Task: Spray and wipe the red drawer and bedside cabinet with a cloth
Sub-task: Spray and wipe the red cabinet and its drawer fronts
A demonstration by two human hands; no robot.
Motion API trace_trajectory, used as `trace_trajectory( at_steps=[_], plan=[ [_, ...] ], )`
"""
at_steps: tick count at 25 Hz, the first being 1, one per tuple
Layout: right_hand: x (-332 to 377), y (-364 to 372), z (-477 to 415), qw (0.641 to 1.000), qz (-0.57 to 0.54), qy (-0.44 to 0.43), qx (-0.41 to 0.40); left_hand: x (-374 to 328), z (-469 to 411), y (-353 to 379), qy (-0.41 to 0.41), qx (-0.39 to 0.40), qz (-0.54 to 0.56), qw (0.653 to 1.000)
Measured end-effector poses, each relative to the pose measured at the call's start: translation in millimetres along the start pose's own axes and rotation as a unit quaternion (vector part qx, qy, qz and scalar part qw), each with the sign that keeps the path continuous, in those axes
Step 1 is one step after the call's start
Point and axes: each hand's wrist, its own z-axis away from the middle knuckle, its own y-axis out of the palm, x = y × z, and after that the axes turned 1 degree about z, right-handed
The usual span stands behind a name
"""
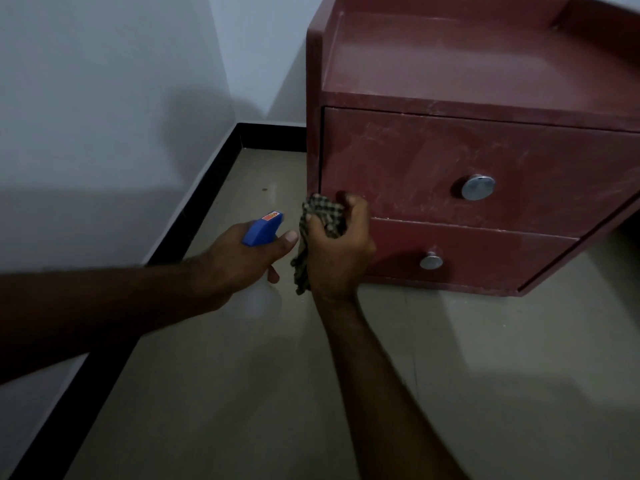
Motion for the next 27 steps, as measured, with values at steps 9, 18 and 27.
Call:
trace_trajectory(
  at_steps=[9,18,27],
  plan=[
    [-21,-3,7,0.994,-0.009,0.094,0.047,7,2,1,-0.010,-0.001,-0.025,1.000],
    [-36,4,13,0.993,0.033,0.079,0.084,3,7,2,-0.027,-0.005,-0.006,1.000],
    [-82,15,46,0.977,0.075,0.191,0.054,1,14,0,-0.030,-0.006,0.002,1.000]
  ],
)
